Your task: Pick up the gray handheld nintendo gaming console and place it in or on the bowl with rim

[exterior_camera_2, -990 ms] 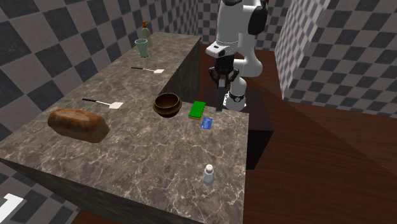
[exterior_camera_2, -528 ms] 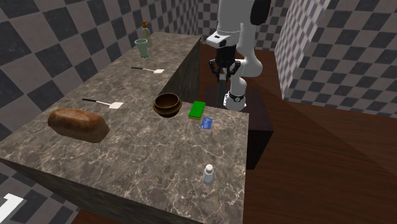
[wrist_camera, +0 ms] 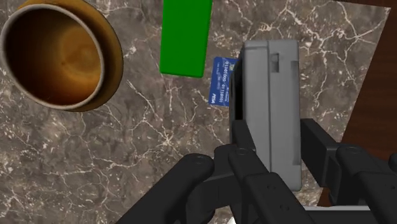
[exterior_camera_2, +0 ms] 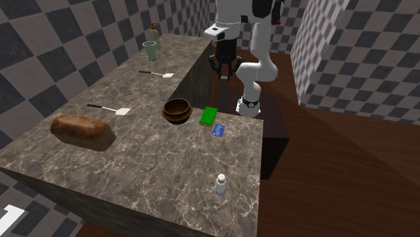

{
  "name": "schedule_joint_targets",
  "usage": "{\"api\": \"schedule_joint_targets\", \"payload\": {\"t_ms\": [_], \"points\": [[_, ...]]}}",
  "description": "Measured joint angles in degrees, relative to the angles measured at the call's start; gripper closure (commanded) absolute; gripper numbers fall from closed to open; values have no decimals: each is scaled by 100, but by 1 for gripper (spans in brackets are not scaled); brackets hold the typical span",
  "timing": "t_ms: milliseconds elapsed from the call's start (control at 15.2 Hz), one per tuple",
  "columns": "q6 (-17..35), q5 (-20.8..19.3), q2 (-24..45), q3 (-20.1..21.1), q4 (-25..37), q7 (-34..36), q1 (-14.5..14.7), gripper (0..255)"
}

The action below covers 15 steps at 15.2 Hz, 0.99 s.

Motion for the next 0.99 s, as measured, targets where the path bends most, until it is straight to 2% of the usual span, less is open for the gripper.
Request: {"api": "schedule_joint_targets", "payload": {"t_ms": [528, 726, 990], "points": [[-24, -10, 995, -1070, 1118, -1275, -117, 255], [-116, 134, 1456, -1457, 1665, -1751, -148, 255], [-276, 581, 2353, -2125, 2606, -2605, -287, 255]]}}
